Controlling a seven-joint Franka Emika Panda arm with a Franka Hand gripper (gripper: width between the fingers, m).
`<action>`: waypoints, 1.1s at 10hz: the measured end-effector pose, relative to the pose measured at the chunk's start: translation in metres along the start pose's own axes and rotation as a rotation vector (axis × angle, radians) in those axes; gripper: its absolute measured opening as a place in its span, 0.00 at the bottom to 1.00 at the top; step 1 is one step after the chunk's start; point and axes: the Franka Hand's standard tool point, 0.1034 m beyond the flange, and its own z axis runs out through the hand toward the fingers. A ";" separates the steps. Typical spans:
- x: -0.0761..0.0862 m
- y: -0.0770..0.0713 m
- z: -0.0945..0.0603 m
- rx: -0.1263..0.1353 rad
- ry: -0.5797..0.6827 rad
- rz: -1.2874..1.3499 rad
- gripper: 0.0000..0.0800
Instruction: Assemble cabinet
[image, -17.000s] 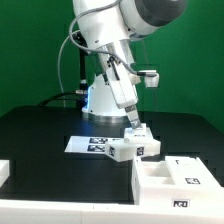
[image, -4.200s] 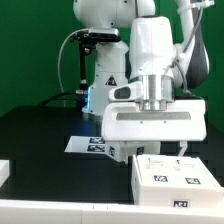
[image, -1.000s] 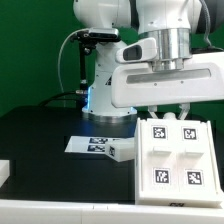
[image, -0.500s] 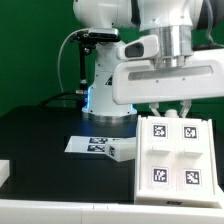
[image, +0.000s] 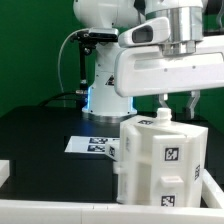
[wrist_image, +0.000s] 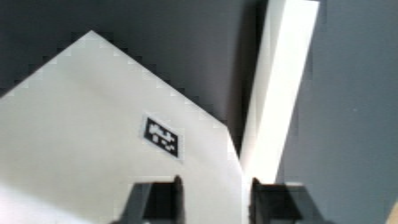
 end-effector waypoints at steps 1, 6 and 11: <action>0.000 0.001 0.003 -0.001 -0.004 0.003 0.21; -0.004 0.001 0.005 0.000 -0.011 0.012 0.44; -0.056 0.000 0.001 -0.009 -0.053 0.148 0.98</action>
Offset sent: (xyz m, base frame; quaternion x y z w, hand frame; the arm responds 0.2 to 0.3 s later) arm 0.0000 0.0000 0.0000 0.0000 0.0000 0.0000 1.0000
